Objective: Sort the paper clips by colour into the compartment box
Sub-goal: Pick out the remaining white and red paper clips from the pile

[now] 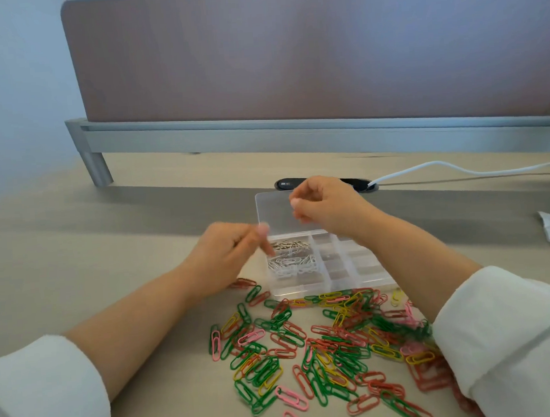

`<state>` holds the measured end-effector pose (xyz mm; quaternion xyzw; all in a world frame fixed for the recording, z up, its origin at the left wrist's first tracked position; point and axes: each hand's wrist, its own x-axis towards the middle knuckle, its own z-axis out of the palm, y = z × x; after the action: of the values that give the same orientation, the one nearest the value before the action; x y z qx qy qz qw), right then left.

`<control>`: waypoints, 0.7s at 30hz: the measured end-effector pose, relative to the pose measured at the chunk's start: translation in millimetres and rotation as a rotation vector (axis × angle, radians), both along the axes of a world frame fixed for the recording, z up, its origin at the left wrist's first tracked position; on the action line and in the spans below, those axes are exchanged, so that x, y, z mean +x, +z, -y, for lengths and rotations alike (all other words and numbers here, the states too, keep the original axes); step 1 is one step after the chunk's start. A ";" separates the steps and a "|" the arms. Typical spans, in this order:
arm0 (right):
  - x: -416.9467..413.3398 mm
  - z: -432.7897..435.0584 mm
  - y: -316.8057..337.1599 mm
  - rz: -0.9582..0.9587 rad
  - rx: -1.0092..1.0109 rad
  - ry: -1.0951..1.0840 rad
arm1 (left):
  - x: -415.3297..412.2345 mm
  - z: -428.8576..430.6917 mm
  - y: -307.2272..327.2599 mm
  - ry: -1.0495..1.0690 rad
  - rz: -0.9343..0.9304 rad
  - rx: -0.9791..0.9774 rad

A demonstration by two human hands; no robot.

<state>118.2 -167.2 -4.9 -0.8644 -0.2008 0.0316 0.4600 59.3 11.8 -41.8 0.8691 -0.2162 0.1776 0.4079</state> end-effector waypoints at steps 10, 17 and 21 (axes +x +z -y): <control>-11.4 49.0 1.3 -0.117 -0.603 0.373 | 27.6 70.5 13.7 -0.085 -0.422 -0.474; -15.1 46.0 -9.6 -0.031 -0.599 0.399 | 27.6 67.9 3.4 0.009 -0.234 -0.338; -16.1 45.6 -11.6 -0.007 -0.617 0.385 | 29.1 66.6 1.1 0.036 -0.215 -0.335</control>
<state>102.2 -212.8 -16.5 -0.9087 -0.3394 0.1796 0.1637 88.4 -54.8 -40.6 0.8067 -0.1233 0.1243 0.5644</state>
